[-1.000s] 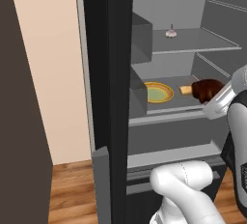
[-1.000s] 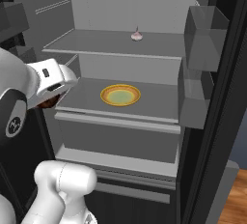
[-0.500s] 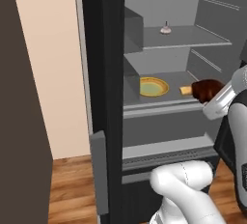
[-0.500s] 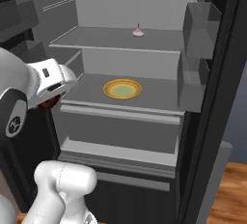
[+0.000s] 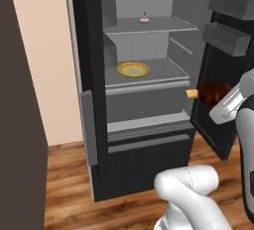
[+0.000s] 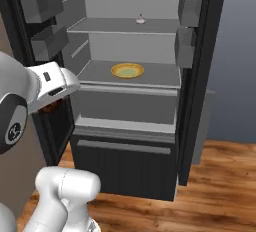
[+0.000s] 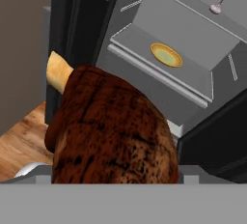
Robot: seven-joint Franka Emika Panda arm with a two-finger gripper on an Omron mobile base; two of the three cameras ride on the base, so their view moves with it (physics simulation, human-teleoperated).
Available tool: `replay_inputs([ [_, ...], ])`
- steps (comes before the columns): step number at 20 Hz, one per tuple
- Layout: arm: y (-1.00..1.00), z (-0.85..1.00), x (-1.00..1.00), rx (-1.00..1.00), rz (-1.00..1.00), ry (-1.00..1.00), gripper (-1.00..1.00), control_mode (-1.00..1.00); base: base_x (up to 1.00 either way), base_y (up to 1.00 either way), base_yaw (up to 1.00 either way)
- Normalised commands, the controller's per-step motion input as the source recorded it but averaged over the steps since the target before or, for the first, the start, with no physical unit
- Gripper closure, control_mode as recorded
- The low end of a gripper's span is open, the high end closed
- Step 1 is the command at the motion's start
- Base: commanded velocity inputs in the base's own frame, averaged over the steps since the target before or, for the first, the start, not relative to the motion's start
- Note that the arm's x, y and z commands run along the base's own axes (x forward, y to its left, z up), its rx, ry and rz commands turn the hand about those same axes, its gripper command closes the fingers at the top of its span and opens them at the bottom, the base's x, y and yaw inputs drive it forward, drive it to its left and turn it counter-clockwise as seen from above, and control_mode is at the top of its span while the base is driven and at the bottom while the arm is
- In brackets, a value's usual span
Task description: Transport the steak from the fridge to the microwave and turn on the microwave.
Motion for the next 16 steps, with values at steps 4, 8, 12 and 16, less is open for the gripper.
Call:
replay_inputs([
  [4,0.00,0.00,0.00,0.00,0.00,0.00,1.00,1.00,-0.53,-0.18,-0.23],
  [8,0.00,0.00,0.00,0.00,0.00,0.00,1.00,1.00,0.00,-0.37,-0.43],
  [12,0.00,0.00,0.00,0.00,0.00,0.00,1.00,1.00,0.00,-0.43,-0.56],
  [16,0.00,0.00,0.00,0.00,0.00,0.00,1.00,1.00,-0.01,-0.41,-0.56],
])
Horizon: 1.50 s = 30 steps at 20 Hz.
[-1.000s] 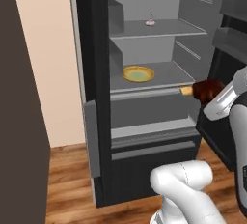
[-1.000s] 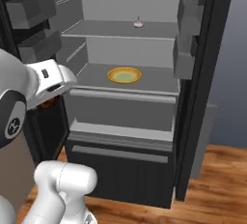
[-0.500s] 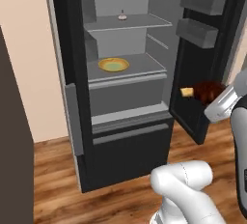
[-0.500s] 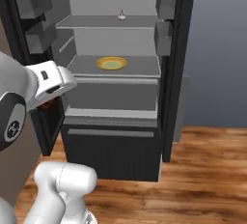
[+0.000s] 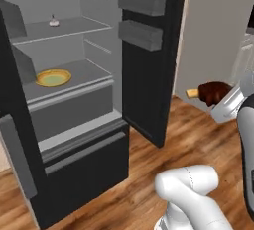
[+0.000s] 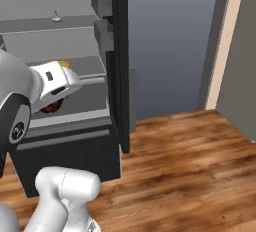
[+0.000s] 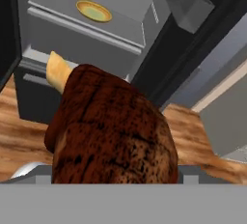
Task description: Transport the steak from the fridge to the microwave and turn on the microwave.
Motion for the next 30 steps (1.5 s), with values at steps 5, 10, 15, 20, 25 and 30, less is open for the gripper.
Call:
replay_inputs([
  [5,0.00,0.00,0.00,0.00,0.00,0.00,1.00,1.00,-0.04,-0.19,-0.54],
  [10,0.00,0.00,0.00,0.00,0.00,0.00,1.00,1.00,-0.04,-0.21,-0.49],
  [15,0.00,0.00,0.00,0.00,0.00,0.00,1.00,1.00,-0.10,-0.18,-0.46],
  [20,0.00,0.00,0.00,0.00,0.00,0.00,1.00,1.00,-0.21,-0.05,-0.42],
  [25,0.00,0.00,0.00,0.00,0.00,0.00,1.00,1.00,-0.08,-0.02,-0.39],
  [30,0.00,0.00,0.00,0.00,0.00,0.00,1.00,1.00,0.00,0.00,-0.36],
])
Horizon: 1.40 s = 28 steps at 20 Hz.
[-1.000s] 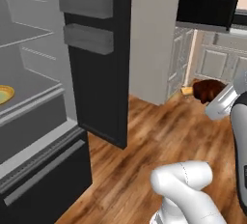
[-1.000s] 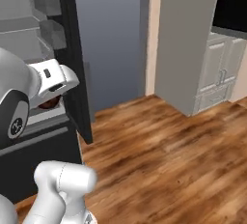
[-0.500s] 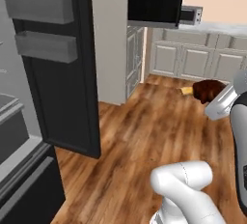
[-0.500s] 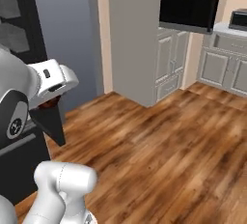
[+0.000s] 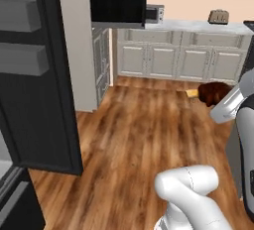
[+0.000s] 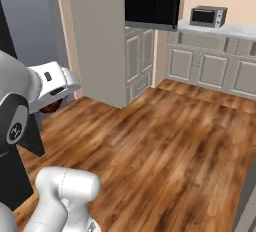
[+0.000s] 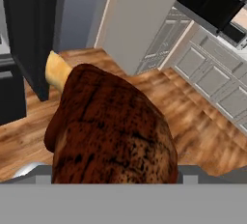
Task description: Transport the steak from the fridge to the microwave and turn on the microwave.
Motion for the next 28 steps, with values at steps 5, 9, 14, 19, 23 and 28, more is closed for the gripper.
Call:
replay_inputs([
  [5,0.00,0.00,0.00,0.00,0.00,0.00,1.00,1.00,0.00,0.00,-0.33],
  [9,0.00,0.00,0.00,0.00,0.00,0.00,1.00,1.00,0.00,0.00,-0.28],
  [14,0.00,0.00,0.00,0.00,0.00,0.00,1.00,1.00,0.07,0.00,-0.23],
  [19,0.00,0.00,0.00,0.00,0.00,0.00,1.00,1.00,0.53,0.00,-0.22],
  [23,0.00,0.00,0.00,0.00,0.00,0.00,1.00,1.00,0.66,0.00,-0.20],
  [28,0.00,0.00,0.00,0.00,0.00,0.00,1.00,1.00,0.84,0.00,-0.16],
])
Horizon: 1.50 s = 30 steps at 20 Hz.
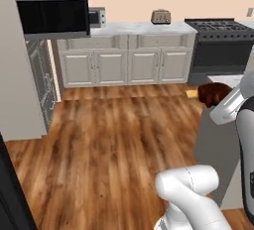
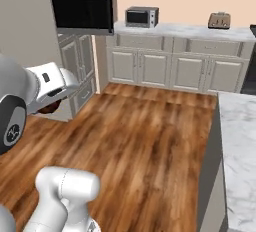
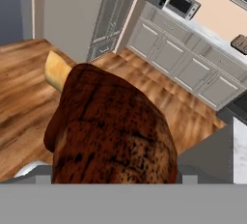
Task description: Transport the steak from the fridge to the microwave and turn on the microwave.
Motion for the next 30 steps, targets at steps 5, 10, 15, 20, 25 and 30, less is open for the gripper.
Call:
replay_inputs([
  [5,0.00,0.00,0.00,0.00,0.00,0.00,1.00,1.00,1.00,0.00,-0.09],
  [10,0.00,0.00,0.00,0.00,0.00,0.00,1.00,1.00,1.00,0.00,-0.05],
  [15,0.00,0.00,0.00,0.00,0.00,0.00,1.00,1.00,1.00,0.00,-0.05],
  [20,0.00,0.00,0.00,0.00,0.00,0.00,1.00,1.00,1.00,0.00,-0.05],
  [25,0.00,0.00,0.00,0.00,0.00,0.00,1.00,1.00,1.00,0.00,-0.06],
  [30,0.00,0.00,0.00,0.00,0.00,0.00,1.00,1.00,1.00,0.00,-0.06],
])
